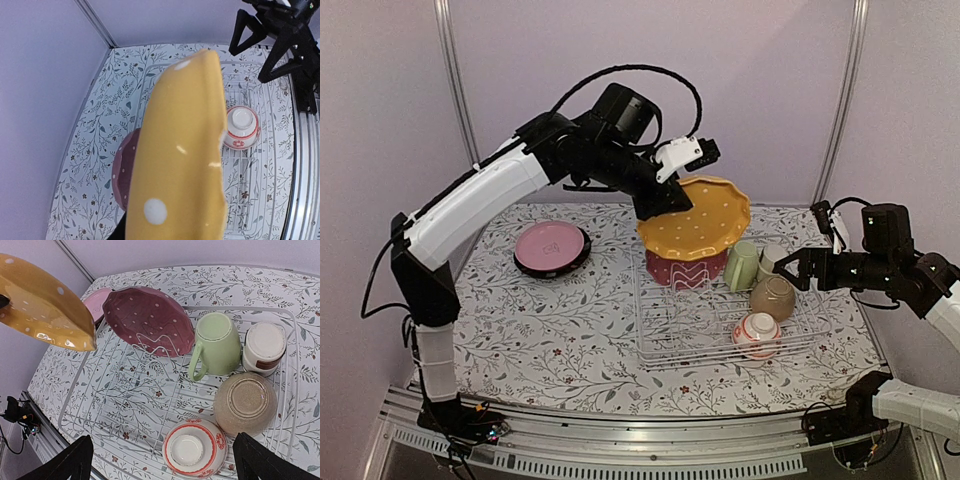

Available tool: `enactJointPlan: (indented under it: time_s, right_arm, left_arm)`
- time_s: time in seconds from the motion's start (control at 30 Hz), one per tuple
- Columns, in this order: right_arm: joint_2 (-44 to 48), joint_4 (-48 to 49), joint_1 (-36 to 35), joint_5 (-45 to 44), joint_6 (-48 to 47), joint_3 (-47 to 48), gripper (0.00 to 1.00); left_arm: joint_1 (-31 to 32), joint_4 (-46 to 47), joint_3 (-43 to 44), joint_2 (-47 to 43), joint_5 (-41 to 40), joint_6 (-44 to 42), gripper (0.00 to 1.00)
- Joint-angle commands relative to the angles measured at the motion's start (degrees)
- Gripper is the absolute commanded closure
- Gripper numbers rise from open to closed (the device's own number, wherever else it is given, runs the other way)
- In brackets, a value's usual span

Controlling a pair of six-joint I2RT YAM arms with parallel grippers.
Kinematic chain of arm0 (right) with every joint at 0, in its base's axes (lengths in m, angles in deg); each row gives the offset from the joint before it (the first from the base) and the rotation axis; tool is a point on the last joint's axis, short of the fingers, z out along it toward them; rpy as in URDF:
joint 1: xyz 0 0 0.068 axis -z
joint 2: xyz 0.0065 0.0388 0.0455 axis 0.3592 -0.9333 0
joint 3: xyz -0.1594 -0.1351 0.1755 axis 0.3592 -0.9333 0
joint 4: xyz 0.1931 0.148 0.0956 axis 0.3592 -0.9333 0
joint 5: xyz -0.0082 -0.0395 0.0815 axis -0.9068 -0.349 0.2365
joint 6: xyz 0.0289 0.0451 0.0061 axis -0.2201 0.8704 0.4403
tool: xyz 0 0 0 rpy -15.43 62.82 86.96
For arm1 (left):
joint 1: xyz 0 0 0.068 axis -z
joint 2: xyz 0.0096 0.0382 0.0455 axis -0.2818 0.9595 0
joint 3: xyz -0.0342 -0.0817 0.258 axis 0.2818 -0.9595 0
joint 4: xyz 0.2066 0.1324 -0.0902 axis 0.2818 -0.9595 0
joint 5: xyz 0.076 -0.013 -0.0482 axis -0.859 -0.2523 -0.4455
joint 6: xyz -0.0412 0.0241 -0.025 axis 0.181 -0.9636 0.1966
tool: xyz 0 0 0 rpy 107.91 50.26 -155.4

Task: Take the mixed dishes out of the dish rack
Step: Grab the plate from the dish rack, then place the plate on the plate.

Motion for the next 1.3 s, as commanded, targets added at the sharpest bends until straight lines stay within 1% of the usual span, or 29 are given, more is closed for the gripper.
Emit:
enactJointPlan:
  time_s: [0.0,0.17,0.33,0.43,0.57,0.63,0.7,0.8,0.97,1.07,1.2,1.27]
  right_arm:
    - [0.61,-1.07,0.17,-0.38,-0.41,-0.23,0.01]
    - [0.83,-1.12,0.24,-0.17,-0.29,-0.15,0.01]
    - [0.59,-1.20,0.18,0.18,-0.12,0.02,0.01]
    - [0.57,-1.20,0.22,0.13,-0.13,0.06,0.01]
    - [0.00,-0.89,0.17,0.37,-0.14,0.07,0.01]
    - [-0.34,-0.52,0.23,0.72,0.04,-0.06,0.01]
    - [-0.63,-0.49,0.17,0.81,0.12,0.02,0.01]
    - [-0.84,-0.45,0.21,1.02,0.14,-0.03,0.01]
    - [-1.22,-0.38,0.20,1.19,0.27,-0.06,0.01]
    - [-1.32,-0.14,0.24,1.46,0.40,-0.15,0.01]
    - [-1.74,0.07,0.18,1.78,0.62,0.01,0.01]
    - [-1.89,0.22,0.22,1.94,0.75,0.02,0.01]
  left_arm:
    - [-4.64,9.27,-2.85,-7.54,2.18,9.13,1.00]
    - [-12.05,16.28,-11.50,-14.38,4.93,19.22,1.00]
    - [-22.70,26.70,-24.37,-22.60,5.66,32.03,1.00]
    - [-29.86,30.34,-31.25,-26.24,7.28,39.44,1.00]
    - [-38.45,33.91,-40.67,-28.62,8.95,47.95,1.00]
    - [-42.61,37.10,-45.43,-29.18,11.25,53.54,1.00]
    - [-46.04,40.55,-49.77,-29.27,13.98,56.99,1.00]
    - [-49.43,42.55,-53.34,-28.64,16.04,59.13,1.00]
    - [-52.33,43.23,-57.04,-26.87,15.51,60.95,1.00]
    - [-54.25,46.61,-59.50,-24.47,17.53,63.81,1.00]
    - [-55.19,47.74,-59.54,-20.23,18.93,64.86,1.00]
    - [-55.73,49.86,-59.92,-18.54,20.44,66.70,1.00]
